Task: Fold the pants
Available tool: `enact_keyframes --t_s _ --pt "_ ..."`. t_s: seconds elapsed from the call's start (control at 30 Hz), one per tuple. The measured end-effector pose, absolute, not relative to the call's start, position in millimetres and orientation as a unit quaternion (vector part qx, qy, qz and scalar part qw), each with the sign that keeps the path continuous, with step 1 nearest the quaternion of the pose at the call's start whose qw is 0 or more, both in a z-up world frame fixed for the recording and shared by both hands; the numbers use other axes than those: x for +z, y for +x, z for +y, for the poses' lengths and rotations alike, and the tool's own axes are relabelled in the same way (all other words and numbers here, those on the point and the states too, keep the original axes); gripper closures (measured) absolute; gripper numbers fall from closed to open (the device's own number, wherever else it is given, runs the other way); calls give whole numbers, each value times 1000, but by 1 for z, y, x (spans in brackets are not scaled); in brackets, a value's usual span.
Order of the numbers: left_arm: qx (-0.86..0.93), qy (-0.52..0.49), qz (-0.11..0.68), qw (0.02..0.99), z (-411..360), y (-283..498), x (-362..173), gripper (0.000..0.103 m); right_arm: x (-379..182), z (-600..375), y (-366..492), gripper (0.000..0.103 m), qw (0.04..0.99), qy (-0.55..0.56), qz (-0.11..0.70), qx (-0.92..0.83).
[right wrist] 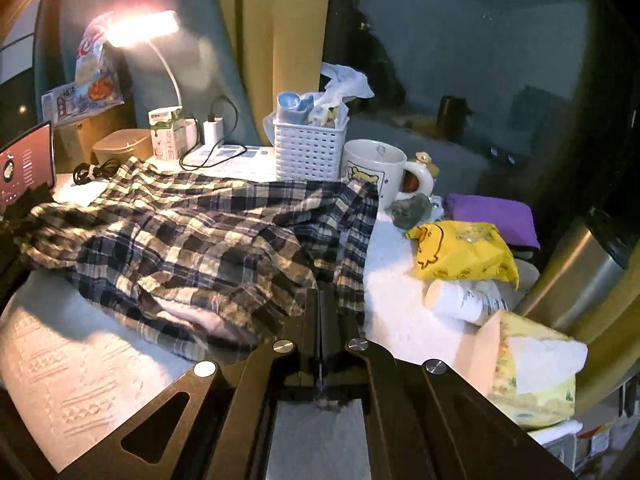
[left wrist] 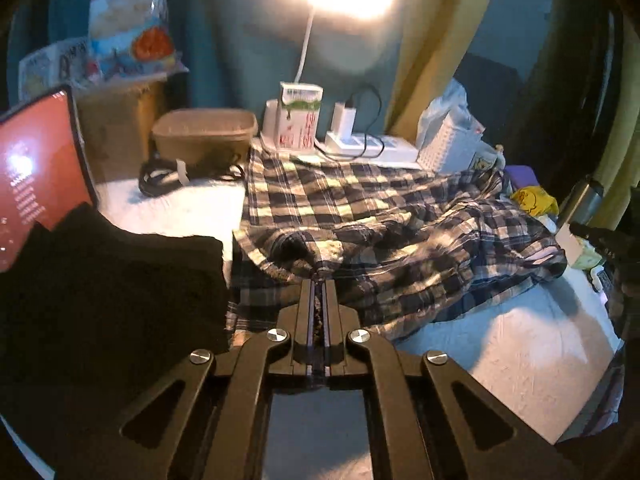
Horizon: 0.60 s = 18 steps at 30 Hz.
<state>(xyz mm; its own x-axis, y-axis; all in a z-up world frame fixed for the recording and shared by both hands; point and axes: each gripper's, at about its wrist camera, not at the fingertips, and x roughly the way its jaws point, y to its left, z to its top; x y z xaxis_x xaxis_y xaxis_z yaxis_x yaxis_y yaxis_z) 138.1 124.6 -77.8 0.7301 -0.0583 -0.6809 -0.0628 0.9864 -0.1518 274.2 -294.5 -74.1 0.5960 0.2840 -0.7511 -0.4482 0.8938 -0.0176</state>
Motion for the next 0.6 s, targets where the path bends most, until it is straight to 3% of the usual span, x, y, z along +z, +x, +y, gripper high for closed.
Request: enact_keyframes --t_s 0.33,0.4,0.43,0.47,0.5,0.53,0.6 --pt "-11 -61 368 928 122 119 -97 99 -106 -327 282 101 870 -13 454 189" --pt "-6 -58 382 922 121 120 -104 78 -113 -327 287 97 866 -6 462 190" --pt "-3 -63 389 919 122 119 -108 49 -115 -327 289 92 865 -4 464 190" --pt "-1 -71 389 918 124 118 -111 27 -117 -326 291 71 864 -1 465 191" --pt "3 -80 385 920 126 116 -113 24 -118 -326 294 33 864 0 465 191" --pt "5 -82 384 920 125 115 -113 24 -119 -326 296 19 866 1 464 189" --pt "4 -76 389 918 122 117 -116 24 -118 -326 298 16 869 5 450 203"
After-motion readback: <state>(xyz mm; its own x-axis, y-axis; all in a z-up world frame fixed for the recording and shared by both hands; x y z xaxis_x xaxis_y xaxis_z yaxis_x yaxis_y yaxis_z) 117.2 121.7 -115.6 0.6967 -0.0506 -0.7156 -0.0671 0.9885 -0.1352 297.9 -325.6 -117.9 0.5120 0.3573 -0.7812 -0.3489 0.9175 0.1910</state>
